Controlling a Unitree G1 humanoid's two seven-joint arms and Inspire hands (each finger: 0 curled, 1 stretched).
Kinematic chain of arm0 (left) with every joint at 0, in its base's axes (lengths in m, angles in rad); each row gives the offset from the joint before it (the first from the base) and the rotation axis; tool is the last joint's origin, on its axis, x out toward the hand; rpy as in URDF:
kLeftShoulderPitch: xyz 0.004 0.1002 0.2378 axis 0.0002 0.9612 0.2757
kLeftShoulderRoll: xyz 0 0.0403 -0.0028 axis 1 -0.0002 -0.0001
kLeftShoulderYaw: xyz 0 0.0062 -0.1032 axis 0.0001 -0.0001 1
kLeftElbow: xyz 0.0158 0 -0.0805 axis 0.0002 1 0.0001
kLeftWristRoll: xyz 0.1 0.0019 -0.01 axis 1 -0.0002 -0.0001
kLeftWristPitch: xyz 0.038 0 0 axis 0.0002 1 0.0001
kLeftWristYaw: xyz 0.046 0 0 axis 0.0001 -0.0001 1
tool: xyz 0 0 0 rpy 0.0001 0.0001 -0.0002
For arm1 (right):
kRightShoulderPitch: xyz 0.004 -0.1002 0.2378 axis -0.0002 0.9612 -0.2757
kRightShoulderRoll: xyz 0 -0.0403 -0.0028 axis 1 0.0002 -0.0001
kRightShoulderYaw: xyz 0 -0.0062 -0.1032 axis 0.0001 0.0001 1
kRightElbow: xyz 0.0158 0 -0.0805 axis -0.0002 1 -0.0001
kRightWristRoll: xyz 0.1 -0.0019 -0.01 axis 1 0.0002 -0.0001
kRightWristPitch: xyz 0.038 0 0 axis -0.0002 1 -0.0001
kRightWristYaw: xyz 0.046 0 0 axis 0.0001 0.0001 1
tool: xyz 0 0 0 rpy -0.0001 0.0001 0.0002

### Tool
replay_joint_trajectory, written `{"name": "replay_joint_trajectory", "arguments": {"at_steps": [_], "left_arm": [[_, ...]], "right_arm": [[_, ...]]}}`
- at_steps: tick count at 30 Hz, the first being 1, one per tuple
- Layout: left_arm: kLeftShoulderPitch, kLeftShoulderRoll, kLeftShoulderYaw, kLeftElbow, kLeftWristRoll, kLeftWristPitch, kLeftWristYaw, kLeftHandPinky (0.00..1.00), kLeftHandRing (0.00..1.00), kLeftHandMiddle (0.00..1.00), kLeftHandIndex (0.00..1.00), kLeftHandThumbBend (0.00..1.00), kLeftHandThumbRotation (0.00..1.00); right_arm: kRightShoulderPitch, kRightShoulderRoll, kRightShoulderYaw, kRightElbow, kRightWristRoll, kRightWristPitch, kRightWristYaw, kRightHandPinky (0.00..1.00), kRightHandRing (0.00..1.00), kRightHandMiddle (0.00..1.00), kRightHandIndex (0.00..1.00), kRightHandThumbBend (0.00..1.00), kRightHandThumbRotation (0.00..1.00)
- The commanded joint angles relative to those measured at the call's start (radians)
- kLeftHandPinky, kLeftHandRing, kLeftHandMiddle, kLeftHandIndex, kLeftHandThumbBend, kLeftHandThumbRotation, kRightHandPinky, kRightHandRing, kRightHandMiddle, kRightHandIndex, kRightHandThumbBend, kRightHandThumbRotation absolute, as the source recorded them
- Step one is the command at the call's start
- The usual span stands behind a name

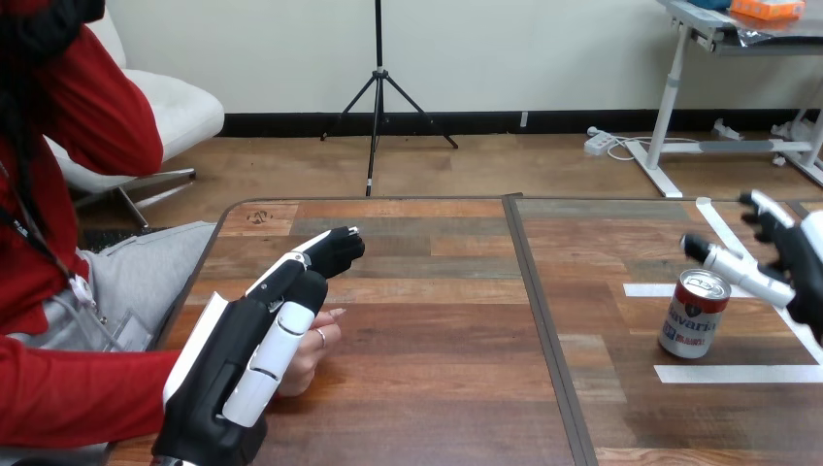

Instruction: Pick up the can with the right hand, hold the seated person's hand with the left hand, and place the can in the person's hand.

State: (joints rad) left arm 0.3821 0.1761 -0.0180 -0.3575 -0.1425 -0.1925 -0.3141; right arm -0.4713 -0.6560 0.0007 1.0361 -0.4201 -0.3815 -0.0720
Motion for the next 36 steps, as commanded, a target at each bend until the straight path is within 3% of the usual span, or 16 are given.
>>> {"name": "replay_joint_trajectory", "arguments": {"at_steps": [1, 16, 36], "left_arm": [[-0.06, 0.008, 0.004, -0.029, -0.005, -0.011, -0.002, 0.97, 0.91, 0.87, 0.83, 0.62, 0.92], [-0.07, 0.009, 0.005, -0.022, -0.002, -0.015, -0.001, 0.96, 0.91, 0.86, 0.82, 0.62, 0.91], [-0.067, 0.012, 0.008, -0.031, -0.004, -0.017, -0.001, 0.94, 0.9, 0.85, 0.82, 0.61, 0.91]], "right_arm": [[-0.105, -0.002, 0.022, 0.047, -0.001, 0.02, -0.019, 0.75, 0.9, 0.92, 0.96, 0.94, 0.86], [-0.139, 0.032, 0.069, 0.151, -0.001, 0.042, -0.031, 0.73, 0.89, 0.91, 0.93, 0.98, 0.74], [-0.168, 0.073, 0.119, 0.218, -0.006, 0.096, -0.03, 0.71, 0.84, 0.87, 0.9, 1.0, 0.74]]}}
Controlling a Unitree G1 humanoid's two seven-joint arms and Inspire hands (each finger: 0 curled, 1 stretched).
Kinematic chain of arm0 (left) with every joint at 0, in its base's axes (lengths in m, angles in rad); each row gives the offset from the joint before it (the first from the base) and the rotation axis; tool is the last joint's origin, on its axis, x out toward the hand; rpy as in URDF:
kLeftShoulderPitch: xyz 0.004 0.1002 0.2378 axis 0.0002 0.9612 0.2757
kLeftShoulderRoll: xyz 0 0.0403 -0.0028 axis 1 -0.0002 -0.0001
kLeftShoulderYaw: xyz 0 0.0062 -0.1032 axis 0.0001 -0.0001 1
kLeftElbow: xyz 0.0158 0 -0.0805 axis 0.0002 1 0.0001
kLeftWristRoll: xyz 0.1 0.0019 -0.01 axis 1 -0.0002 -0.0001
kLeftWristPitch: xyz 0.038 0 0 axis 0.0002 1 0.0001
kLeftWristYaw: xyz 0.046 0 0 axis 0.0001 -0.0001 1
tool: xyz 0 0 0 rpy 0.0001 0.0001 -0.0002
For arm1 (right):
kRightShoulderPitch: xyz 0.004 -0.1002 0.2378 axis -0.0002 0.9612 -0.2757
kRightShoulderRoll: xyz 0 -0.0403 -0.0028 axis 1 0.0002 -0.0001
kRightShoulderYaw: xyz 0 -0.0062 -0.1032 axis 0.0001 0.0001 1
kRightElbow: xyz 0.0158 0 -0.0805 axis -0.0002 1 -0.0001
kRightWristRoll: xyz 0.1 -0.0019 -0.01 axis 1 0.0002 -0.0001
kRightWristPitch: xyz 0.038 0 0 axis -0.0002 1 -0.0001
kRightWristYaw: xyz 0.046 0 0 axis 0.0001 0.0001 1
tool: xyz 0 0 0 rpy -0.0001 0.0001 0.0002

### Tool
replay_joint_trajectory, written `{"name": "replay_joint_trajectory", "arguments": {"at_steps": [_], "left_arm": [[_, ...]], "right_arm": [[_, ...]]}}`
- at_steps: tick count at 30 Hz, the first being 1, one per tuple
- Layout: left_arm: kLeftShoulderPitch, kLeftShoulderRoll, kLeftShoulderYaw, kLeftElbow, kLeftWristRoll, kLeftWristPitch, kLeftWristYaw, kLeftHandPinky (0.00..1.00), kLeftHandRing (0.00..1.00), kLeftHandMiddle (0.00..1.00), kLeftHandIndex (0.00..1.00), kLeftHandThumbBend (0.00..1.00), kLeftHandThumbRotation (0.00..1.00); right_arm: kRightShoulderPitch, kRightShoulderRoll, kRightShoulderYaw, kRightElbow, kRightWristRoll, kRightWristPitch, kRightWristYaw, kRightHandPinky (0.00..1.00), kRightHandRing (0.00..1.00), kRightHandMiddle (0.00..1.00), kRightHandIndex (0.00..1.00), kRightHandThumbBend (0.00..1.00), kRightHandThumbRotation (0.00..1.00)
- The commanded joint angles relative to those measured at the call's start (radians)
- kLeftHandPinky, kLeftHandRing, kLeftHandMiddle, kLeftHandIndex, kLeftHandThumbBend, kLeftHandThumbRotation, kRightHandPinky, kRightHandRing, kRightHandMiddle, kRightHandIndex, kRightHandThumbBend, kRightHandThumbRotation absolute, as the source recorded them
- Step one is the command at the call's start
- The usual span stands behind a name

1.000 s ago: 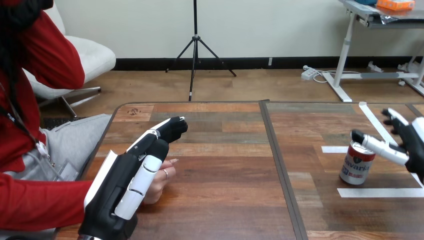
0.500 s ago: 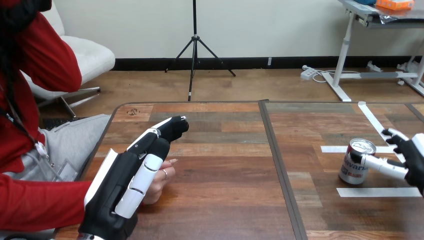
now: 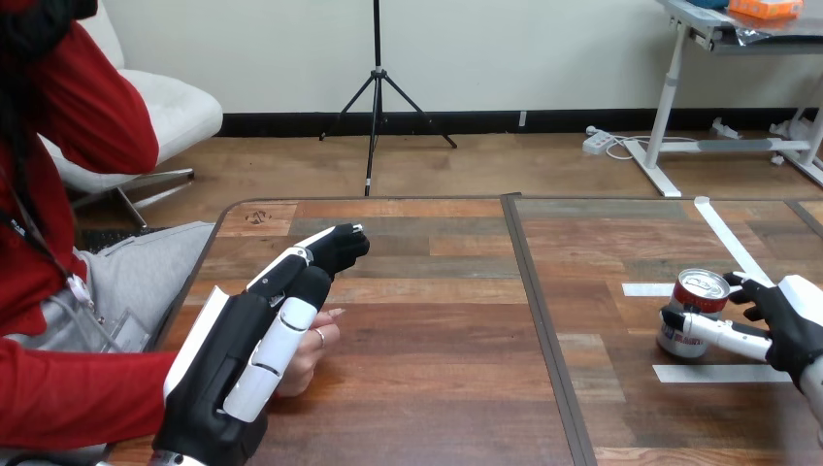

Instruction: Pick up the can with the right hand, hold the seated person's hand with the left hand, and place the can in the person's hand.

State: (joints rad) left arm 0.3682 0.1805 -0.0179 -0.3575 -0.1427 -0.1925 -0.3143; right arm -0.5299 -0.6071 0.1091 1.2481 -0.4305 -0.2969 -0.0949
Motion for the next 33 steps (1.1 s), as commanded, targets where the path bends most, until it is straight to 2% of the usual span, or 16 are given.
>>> {"name": "replay_joint_trajectory", "arguments": {"at_steps": [1, 11, 22, 33], "left_arm": [[-0.053, 0.007, 0.008, -0.031, -0.004, -0.017, 0.0, 0.94, 0.9, 0.85, 0.82, 0.61, 0.91], [-0.052, 0.009, 0.009, -0.033, -0.004, -0.019, 0.0, 0.94, 0.89, 0.84, 0.81, 0.62, 0.92], [-0.053, 0.01, 0.012, -0.031, -0.005, -0.023, -0.001, 0.93, 0.88, 0.84, 0.8, 0.6, 0.92], [-0.055, 0.013, 0.015, -0.029, 0.0, -0.023, 0.0, 0.88, 0.87, 0.83, 0.79, 0.6, 0.94]], "right_arm": [[-0.11, 0.026, 0.011, 0.007, 0.006, 0.014, -0.007, 0.71, 0.84, 0.87, 0.89, 1.0, 0.74], [-0.122, 0.049, 0.006, 0.017, 0.024, 0.053, 0.011, 0.71, 0.84, 0.87, 0.89, 1.0, 0.7], [-0.131, 0.063, 0.013, 0.017, 0.022, 0.073, 0.015, 0.73, 0.85, 0.88, 0.88, 1.0, 0.71], [-0.137, 0.074, 0.008, 0.012, 0.042, 0.065, 0.015, 0.74, 0.84, 0.87, 0.86, 0.96, 0.65]]}}
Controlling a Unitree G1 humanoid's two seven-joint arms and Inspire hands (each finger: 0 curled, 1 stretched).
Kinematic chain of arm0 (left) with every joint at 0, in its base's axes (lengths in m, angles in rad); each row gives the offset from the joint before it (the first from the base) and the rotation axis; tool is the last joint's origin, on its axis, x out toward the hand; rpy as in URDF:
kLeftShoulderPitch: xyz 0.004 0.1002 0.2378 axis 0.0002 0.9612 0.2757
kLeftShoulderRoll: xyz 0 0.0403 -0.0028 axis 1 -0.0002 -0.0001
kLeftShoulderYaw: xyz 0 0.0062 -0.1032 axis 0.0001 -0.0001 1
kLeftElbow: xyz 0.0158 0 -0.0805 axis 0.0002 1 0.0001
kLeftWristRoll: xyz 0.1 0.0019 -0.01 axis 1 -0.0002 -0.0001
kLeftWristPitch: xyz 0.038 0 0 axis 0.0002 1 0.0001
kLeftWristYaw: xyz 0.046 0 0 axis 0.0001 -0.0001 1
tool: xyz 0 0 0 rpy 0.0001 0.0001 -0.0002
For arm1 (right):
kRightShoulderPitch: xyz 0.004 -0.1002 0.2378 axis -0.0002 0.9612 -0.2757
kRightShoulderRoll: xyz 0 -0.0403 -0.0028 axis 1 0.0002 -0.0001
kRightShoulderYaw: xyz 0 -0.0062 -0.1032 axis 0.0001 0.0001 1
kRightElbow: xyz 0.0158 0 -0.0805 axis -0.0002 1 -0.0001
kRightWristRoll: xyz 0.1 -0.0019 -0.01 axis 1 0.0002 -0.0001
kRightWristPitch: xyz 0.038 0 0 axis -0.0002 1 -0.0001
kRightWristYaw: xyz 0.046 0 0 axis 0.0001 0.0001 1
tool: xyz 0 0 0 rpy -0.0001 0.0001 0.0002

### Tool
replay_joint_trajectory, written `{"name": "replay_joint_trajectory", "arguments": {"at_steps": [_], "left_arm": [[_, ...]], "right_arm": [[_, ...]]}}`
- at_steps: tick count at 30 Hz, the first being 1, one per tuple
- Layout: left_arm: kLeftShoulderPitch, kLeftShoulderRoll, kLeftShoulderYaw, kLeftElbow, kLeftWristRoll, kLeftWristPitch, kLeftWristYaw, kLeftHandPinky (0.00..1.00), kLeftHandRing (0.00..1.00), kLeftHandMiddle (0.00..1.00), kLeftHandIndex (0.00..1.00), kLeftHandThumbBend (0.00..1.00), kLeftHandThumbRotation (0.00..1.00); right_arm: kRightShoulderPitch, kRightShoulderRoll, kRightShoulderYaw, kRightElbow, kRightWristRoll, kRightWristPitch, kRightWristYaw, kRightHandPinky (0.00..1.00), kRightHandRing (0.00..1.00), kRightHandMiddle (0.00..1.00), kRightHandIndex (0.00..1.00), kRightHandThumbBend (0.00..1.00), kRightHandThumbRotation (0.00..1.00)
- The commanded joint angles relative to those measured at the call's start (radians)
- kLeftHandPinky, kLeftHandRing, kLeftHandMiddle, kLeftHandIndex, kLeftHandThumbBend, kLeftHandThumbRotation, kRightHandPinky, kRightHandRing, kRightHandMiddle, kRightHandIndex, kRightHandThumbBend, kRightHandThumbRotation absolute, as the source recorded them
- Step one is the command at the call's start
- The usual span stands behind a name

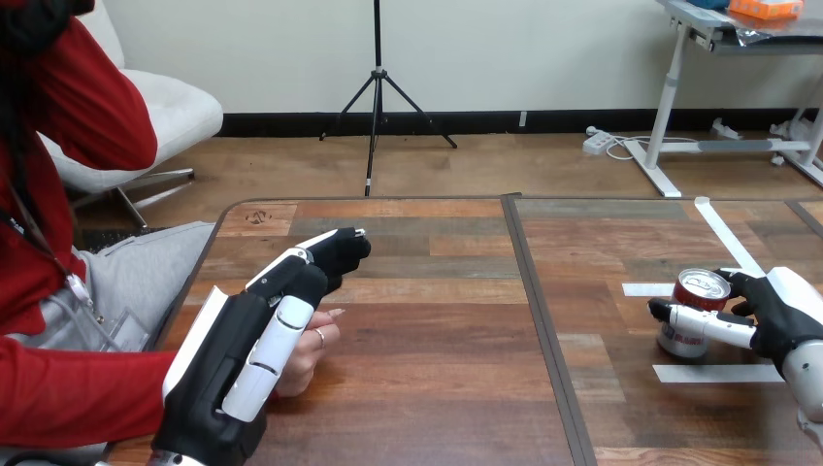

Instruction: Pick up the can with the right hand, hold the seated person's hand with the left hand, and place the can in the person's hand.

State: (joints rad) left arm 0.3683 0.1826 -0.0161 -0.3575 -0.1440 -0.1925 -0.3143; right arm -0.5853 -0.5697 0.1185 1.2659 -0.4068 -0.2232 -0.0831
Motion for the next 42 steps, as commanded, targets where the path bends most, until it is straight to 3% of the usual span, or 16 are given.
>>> {"name": "replay_joint_trajectory", "arguments": {"at_steps": [1, 14, 25, 31, 36, 42], "left_arm": [[-0.056, 0.011, 0.014, -0.029, 0.001, -0.024, 0.0, 0.88, 0.87, 0.83, 0.79, 0.6, 0.94], [-0.059, 0.013, 0.013, -0.027, -0.01, -0.026, -0.009, 0.85, 0.87, 0.83, 0.79, 0.58, 0.94], [-0.061, 0.013, 0.015, -0.025, -0.018, -0.028, -0.017, 0.85, 0.87, 0.83, 0.79, 0.57, 0.94], [-0.061, 0.013, 0.018, -0.025, -0.017, -0.03, -0.019, 0.85, 0.87, 0.83, 0.78, 0.57, 0.94], [-0.06, 0.014, 0.02, -0.026, -0.013, -0.032, -0.019, 0.85, 0.86, 0.82, 0.77, 0.56, 0.95], [-0.062, 0.015, 0.022, -0.021, -0.022, -0.036, -0.027, 0.85, 0.86, 0.82, 0.77, 0.54, 0.95]], "right_arm": [[-0.082, 0.038, -0.001, -0.006, 0.019, -0.01, 0.003, 0.74, 0.84, 0.87, 0.86, 0.96, 0.64], [-0.093, 0.04, 0.005, -0.007, 0.017, -0.034, -0.01, 0.71, 0.81, 0.83, 0.83, 0.86, 0.57], [-0.1, 0.043, -0.009, -0.008, 0.036, -0.057, -0.015, 0.63, 0.71, 0.75, 0.75, 0.67, 0.29], [-0.101, 0.043, -0.006, -0.009, 0.028, -0.076, -0.057, 0.55, 0.63, 0.67, 0.68, 0.61, 0.12], [-0.104, 0.044, -0.011, -0.009, 0.03, -0.09, -0.089, 0.48, 0.54, 0.59, 0.61, 0.6, 0.03], [-0.111, 0.041, -0.007, -0.009, 0.023, -0.099, -0.118, 0.43, 0.48, 0.52, 0.55, 0.6, 0.01]]}}
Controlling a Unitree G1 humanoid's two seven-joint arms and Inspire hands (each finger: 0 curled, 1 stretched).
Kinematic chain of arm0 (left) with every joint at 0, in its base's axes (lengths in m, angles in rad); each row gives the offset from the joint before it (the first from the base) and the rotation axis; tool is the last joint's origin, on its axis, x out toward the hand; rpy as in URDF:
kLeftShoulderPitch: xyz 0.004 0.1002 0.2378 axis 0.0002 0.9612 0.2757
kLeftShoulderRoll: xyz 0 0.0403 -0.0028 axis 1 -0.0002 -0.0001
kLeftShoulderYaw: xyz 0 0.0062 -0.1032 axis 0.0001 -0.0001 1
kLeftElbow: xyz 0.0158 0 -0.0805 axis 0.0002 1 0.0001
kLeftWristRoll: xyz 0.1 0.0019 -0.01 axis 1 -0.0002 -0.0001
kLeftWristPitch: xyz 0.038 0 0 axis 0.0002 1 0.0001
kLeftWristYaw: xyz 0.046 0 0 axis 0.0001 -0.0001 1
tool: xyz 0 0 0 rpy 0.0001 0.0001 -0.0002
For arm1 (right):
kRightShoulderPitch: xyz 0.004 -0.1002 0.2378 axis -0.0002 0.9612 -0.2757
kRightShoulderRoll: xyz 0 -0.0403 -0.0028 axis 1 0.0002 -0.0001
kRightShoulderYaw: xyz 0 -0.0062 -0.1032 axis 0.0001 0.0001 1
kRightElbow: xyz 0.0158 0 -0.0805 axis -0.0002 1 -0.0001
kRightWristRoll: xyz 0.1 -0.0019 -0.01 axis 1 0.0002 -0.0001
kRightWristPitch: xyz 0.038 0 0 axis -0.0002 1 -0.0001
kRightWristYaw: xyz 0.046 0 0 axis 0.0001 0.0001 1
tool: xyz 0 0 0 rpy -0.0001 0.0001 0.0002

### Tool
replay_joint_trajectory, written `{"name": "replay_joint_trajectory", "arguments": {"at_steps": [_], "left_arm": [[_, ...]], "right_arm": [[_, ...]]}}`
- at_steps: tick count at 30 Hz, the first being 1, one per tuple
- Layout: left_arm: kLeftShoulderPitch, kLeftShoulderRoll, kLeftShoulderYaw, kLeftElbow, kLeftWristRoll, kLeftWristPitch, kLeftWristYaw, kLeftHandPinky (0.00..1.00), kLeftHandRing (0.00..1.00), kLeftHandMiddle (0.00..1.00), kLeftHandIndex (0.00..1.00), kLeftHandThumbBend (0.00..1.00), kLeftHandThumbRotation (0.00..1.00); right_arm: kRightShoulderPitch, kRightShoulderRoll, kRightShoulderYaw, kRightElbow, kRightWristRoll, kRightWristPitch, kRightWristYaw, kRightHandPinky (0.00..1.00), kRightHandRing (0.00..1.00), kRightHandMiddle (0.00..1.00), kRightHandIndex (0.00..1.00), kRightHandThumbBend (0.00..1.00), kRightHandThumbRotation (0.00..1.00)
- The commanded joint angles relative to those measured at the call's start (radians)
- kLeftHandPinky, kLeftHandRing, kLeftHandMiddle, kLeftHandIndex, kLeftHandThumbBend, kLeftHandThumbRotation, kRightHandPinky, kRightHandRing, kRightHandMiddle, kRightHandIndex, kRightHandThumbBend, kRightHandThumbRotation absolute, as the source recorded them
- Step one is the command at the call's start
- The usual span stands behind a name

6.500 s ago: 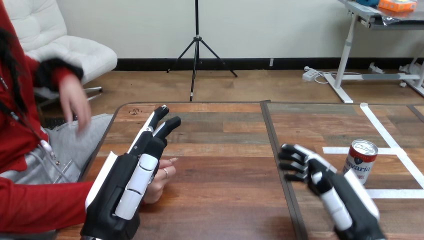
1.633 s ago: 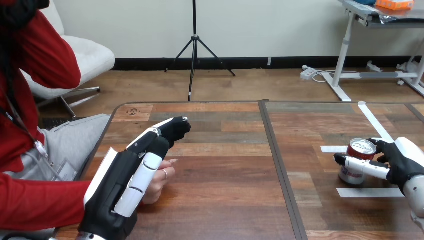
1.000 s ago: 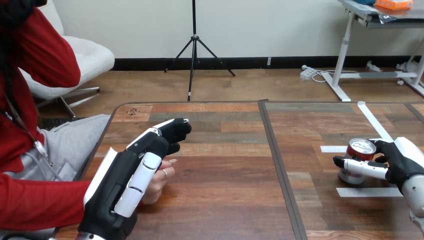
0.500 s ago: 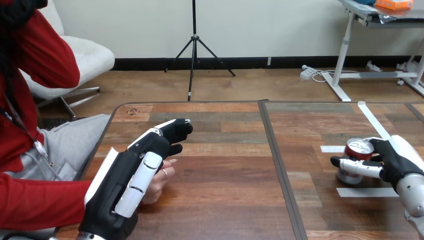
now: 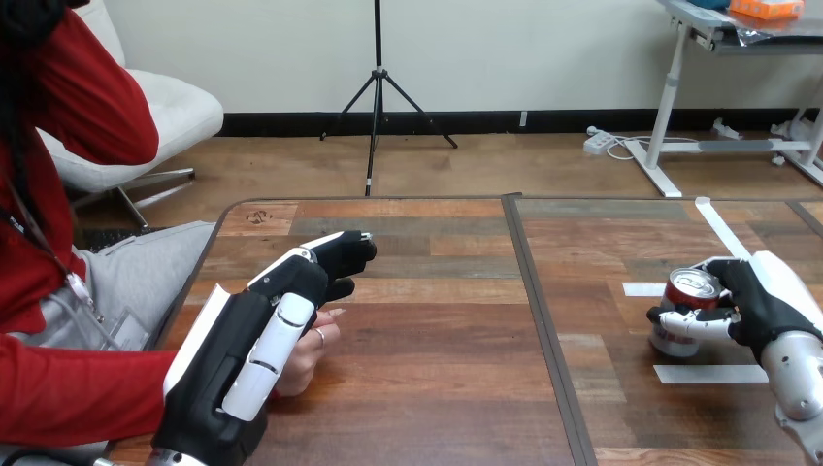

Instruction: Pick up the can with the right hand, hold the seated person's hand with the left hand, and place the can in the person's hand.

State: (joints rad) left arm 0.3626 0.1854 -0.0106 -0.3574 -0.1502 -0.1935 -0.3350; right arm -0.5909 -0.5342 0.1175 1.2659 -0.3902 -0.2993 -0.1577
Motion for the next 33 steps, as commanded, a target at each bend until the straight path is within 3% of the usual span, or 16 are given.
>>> {"name": "replay_joint_trajectory", "arguments": {"at_steps": [1, 10, 21, 33], "left_arm": [[-0.057, 0.012, 0.017, -0.02, -0.016, -0.036, -0.008, 0.85, 0.86, 0.82, 0.76, 0.53, 0.95], [-0.053, 0.009, 0.018, -0.023, -0.005, -0.037, -0.004, 0.85, 0.85, 0.81, 0.75, 0.55, 0.95], [-0.053, 0.01, 0.017, -0.023, 0.0, -0.037, -0.004, 0.83, 0.85, 0.81, 0.74, 0.57, 0.95], [-0.051, 0.013, 0.018, -0.022, 0.007, -0.041, -0.004, 0.82, 0.86, 0.82, 0.74, 0.57, 0.96]], "right_arm": [[-0.107, 0.005, -0.005, -0.009, 0.005, -0.023, -0.047, 0.42, 0.47, 0.51, 0.55, 0.6, 0.01], [-0.12, -0.01, -0.001, -0.014, 0.001, -0.032, -0.049, 0.38, 0.43, 0.47, 0.52, 0.63, 0.0], [-0.146, -0.036, 0.001, -0.024, -0.005, -0.034, -0.016, 0.35, 0.4, 0.45, 0.49, 0.66, 0.0], [-0.163, -0.07, 0.012, -0.04, -0.023, -0.075, 0.011, 0.34, 0.38, 0.44, 0.48, 0.68, 0.0]]}}
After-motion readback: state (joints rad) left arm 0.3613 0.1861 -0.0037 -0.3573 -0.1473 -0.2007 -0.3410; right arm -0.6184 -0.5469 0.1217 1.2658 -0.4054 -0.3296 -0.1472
